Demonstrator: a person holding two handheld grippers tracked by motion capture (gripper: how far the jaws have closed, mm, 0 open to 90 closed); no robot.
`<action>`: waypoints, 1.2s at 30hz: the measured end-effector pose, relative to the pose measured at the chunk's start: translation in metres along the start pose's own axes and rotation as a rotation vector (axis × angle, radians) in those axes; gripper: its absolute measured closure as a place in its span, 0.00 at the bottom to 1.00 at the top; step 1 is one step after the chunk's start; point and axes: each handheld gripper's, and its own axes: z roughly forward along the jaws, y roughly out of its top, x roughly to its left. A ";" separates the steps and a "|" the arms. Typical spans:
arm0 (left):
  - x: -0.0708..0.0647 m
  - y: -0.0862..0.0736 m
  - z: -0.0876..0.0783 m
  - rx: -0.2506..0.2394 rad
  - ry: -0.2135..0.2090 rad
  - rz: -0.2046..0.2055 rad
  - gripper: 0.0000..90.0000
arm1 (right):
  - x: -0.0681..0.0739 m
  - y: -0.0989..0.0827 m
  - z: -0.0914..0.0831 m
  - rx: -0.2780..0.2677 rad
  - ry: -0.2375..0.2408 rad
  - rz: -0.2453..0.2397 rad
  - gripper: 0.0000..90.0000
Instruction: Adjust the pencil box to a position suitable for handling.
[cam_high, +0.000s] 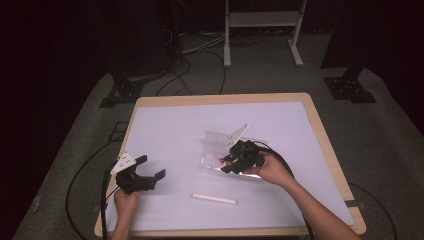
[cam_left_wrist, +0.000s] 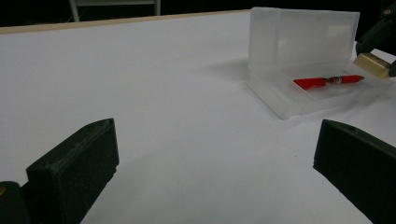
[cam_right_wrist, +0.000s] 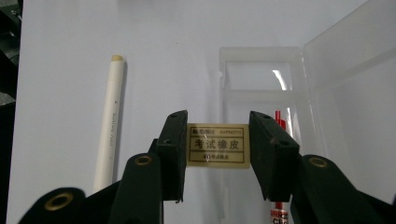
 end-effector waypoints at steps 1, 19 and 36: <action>0.000 0.000 0.000 0.000 0.000 0.000 0.00 | -0.001 0.001 0.000 -0.002 -0.002 -0.005 0.65; 0.001 0.000 0.000 -0.001 -0.002 0.004 0.00 | -0.008 0.021 0.010 0.009 0.008 -0.024 0.65; 0.001 0.000 -0.001 -0.003 -0.003 0.003 0.00 | -0.014 0.041 0.022 0.016 0.005 -0.042 0.65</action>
